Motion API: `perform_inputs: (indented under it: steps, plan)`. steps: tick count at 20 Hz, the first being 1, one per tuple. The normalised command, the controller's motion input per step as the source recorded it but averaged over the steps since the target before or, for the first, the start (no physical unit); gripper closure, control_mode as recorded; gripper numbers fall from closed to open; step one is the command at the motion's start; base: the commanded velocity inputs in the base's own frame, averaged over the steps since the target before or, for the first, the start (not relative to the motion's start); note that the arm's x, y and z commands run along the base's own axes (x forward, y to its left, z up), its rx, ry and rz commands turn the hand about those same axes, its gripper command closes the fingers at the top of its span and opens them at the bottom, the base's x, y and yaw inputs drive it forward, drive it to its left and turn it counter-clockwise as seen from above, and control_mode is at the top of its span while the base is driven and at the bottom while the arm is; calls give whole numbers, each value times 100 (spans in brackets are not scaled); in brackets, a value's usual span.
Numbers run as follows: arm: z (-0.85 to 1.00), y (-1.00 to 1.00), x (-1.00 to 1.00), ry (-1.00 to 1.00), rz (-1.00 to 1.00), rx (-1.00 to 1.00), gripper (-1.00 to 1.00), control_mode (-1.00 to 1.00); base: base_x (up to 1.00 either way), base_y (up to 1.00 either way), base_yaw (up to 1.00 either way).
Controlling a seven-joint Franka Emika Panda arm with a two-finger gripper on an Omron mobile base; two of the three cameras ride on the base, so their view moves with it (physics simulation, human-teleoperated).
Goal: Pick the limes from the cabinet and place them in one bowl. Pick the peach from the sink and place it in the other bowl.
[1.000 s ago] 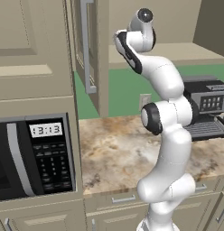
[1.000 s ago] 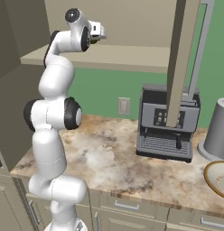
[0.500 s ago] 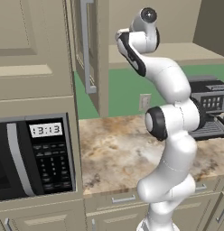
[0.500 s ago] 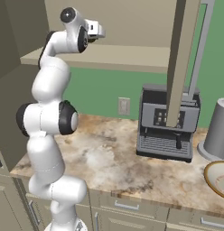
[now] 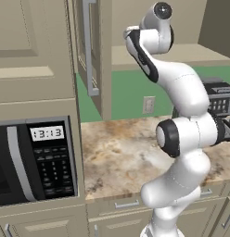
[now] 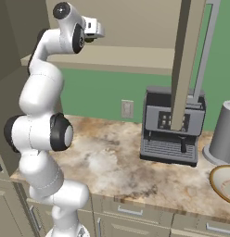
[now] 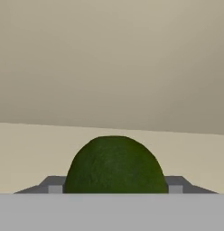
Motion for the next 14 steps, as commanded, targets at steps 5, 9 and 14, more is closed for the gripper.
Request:
perform_inputs:
  steps: [5,9,14]
  plan:
    - [-3,-10,-53,0,0,1,100,-100,0,0,0]
    - [0,-11,-60,0,0,0,100,-100,0,0,0]
    - [11,-3,-83,-3,0,2,100,-100,0,0,0]
